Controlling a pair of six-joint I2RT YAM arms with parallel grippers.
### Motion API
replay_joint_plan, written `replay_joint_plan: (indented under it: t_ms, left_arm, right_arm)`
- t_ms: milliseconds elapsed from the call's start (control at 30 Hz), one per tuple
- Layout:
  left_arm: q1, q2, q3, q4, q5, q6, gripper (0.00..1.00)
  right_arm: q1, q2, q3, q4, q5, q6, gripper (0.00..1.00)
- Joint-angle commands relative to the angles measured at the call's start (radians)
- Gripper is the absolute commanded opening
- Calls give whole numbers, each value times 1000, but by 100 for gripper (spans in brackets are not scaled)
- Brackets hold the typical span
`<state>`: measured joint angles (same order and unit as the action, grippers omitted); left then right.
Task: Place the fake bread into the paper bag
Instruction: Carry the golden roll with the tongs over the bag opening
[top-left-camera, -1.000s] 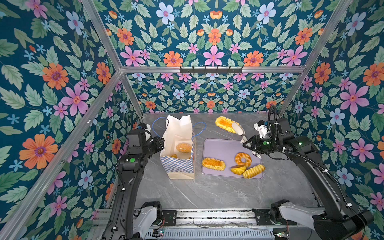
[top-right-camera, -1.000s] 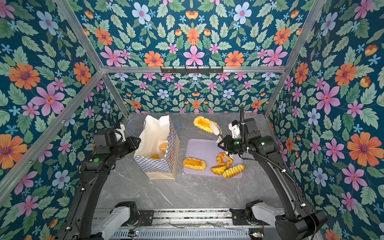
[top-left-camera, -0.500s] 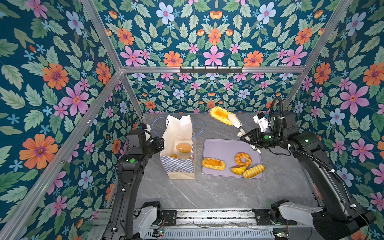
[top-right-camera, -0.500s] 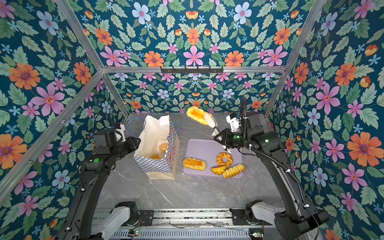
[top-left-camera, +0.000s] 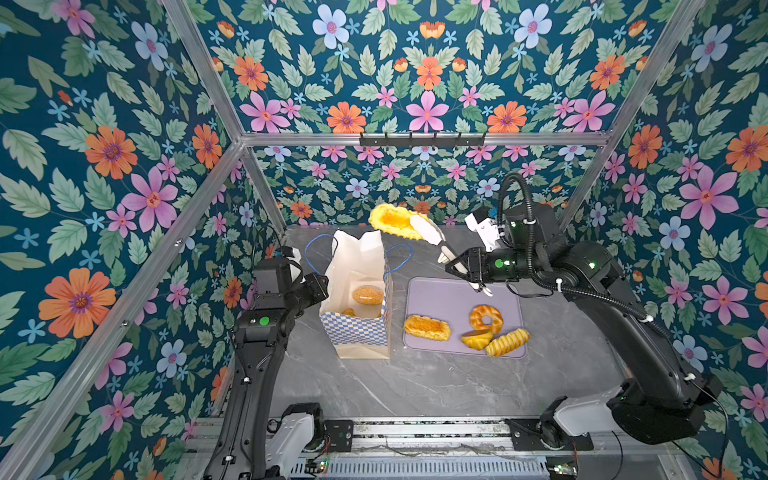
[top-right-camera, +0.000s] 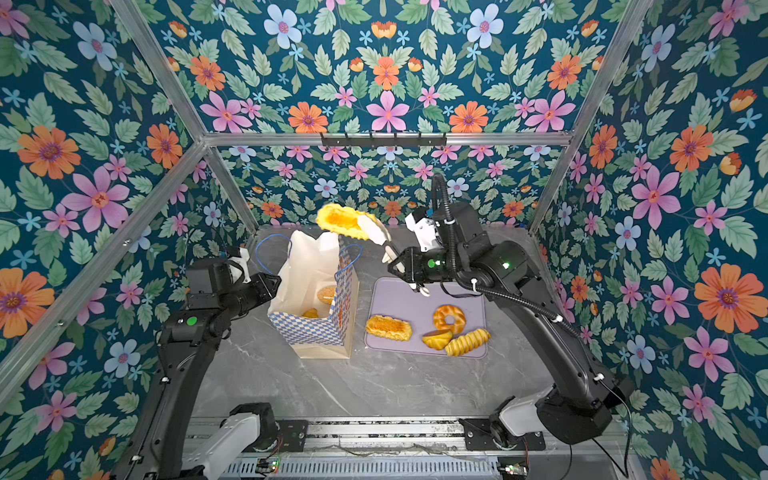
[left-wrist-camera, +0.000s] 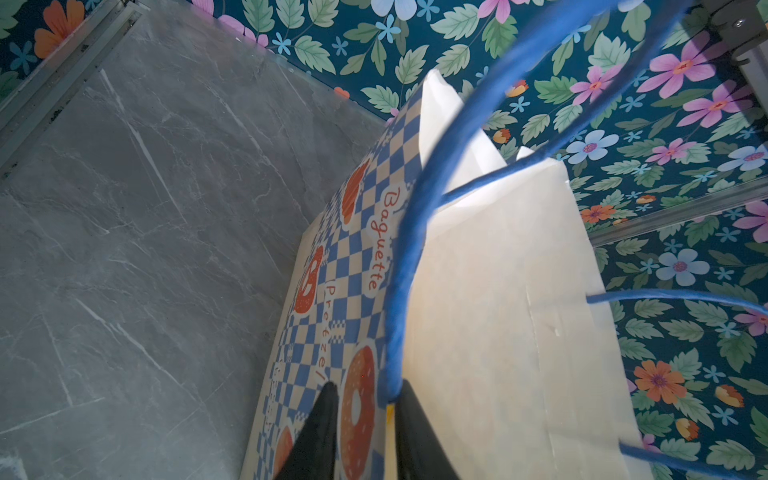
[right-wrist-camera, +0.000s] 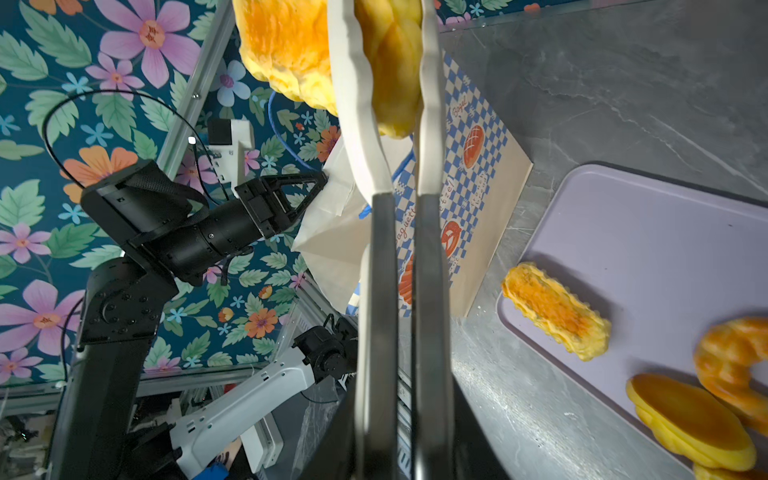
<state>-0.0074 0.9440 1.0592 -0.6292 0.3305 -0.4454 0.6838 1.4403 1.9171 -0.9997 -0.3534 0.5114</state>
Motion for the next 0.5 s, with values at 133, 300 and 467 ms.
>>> replay_joint_plan:
  t_ms: [133, 300, 467]
  left_arm:
    - [0, -7, -2, 8, -2, 2, 24]
    - [0, -8, -4, 11, 1, 2, 21]
    - [0, -11, -8, 14, 1, 2, 19]
  right_arm:
    - [95, 113, 163, -85, 156, -91, 26]
    - [149, 194, 289, -171, 247, -140, 26]
    - [215, 308, 425, -274, 373, -192, 26]
